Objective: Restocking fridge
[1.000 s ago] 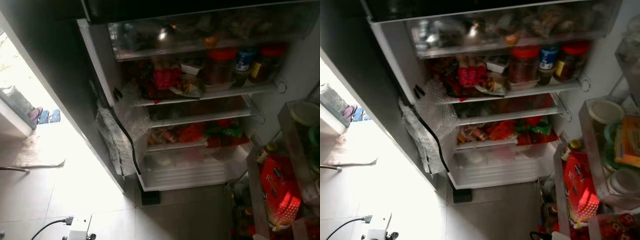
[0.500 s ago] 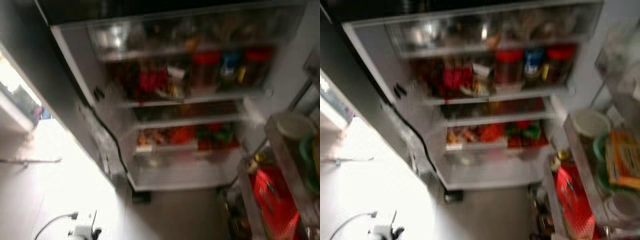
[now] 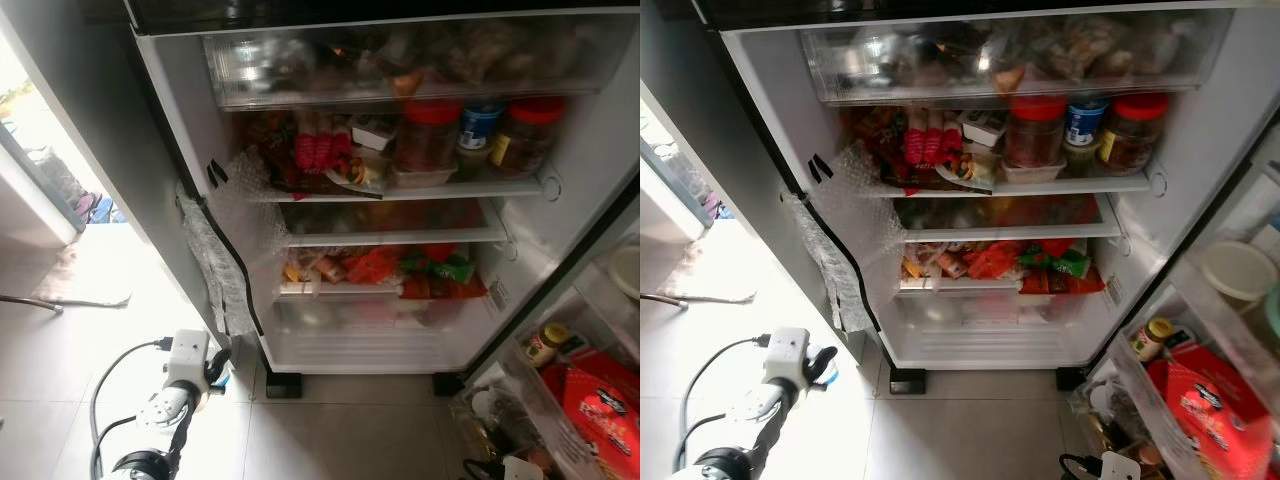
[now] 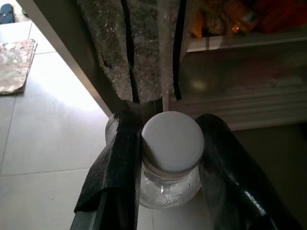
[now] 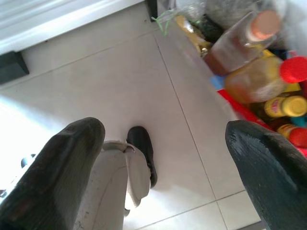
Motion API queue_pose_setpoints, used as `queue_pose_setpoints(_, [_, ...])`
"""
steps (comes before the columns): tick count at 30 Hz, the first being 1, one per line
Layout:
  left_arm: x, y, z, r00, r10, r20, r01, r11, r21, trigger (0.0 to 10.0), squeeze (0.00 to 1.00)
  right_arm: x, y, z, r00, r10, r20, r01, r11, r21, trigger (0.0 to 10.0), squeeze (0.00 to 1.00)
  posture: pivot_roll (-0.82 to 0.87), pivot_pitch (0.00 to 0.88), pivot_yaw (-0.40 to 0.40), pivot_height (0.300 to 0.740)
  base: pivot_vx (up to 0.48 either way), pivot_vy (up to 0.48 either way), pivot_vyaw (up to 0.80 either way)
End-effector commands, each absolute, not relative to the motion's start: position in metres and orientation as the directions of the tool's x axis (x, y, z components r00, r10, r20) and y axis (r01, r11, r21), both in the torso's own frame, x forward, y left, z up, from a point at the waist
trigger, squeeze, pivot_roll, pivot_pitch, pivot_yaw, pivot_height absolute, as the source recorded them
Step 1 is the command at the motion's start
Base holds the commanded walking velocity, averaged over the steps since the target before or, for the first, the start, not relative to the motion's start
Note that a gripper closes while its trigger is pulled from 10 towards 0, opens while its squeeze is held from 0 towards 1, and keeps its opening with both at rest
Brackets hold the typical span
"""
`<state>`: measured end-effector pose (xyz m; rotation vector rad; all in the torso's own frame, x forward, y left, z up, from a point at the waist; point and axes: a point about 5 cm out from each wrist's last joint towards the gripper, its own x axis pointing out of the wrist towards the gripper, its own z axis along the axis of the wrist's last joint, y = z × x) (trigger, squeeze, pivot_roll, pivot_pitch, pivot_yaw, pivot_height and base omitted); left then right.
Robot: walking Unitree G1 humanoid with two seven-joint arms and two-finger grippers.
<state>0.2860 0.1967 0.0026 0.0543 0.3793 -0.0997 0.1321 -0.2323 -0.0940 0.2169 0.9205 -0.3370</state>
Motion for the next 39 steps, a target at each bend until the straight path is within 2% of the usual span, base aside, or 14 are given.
queue_pose_setpoints(1, [0.287, 0.195, 0.007, 0.94, -0.103, -0.326, 0.117, 0.993, 0.024, 10.0, 0.0, 0.129, -0.232, -0.096, 0.542, -0.18, -0.821, 0.362, 0.932, 0.035, 10.0, 0.0, -0.01, 0.083, 0.048, 0.74, 0.0, 0.0, 0.0])
queue_pose_setpoints(7, [0.287, 0.172, 0.01, 0.949, -0.185, -0.256, 0.182, 0.983, -0.036, 10.0, 0.0, 0.133, -0.24, -0.093, 0.544, -0.188, -0.818, 0.356, 0.934, 0.023, 10.0, 0.0, -0.04, 0.103, 0.038, 0.74, 0.0, 0.0, 0.0])
queue_pose_setpoints(10, [0.287, 0.16, 0.015, 0.941, -0.262, -0.212, 0.27, 0.963, 0.007, 10.0, 0.0, 0.141, -0.243, -0.088, 0.579, -0.171, -0.797, 0.33, 0.943, 0.038, 10.0, 0.0, -0.05, 0.123, 0.034, 0.74, 0.0, 0.0, 0.0])
queue_pose_setpoints(18, [0.297, 0.162, 0.03, 0.948, -0.28, -0.154, 0.294, 0.952, 0.079, 10.0, 0.0, 0.152, -0.24, -0.084, 0.609, -0.179, -0.773, 0.337, 0.94, 0.049, 10.0, 0.0, -0.06, 0.128, 0.087, 0.74, 0.0, 0.0, 0.0])
queue_pose_setpoints(24, [0.303, 0.161, 0.035, 0.947, -0.289, -0.144, 0.3, 0.951, 0.067, 10.0, 0.0, 0.153, -0.232, -0.086, 0.613, -0.164, -0.773, 0.337, 0.939, 0.067, 10.0, 0.0, -0.05, 0.16, 0.117, 0.74, 0.0, 0.0, 0.0])
queue_pose_setpoints(33, [0.293, 0.165, 0.03, 0.944, -0.296, -0.147, 0.307, 0.95, 0.058, 10.0, 0.0, 0.14, -0.232, -0.091, 0.583, -0.174, -0.793, 0.343, 0.938, 0.047, 10.0, 0.0, -0.03, 0.212, 0.097, 0.74, 0.0, 0.0, 0.0])
queue_pose_setpoints(39, [0.286, 0.16, 0.023, 0.939, -0.304, -0.158, 0.314, 0.948, 0.042, 10.0, 0.0, 0.132, -0.236, -0.092, 0.577, -0.218, -0.787, 0.374, 0.927, 0.017, 10.0, 0.0, -0.03, 0.196, 0.074, 0.74, 0.0, 0.0, 0.0])
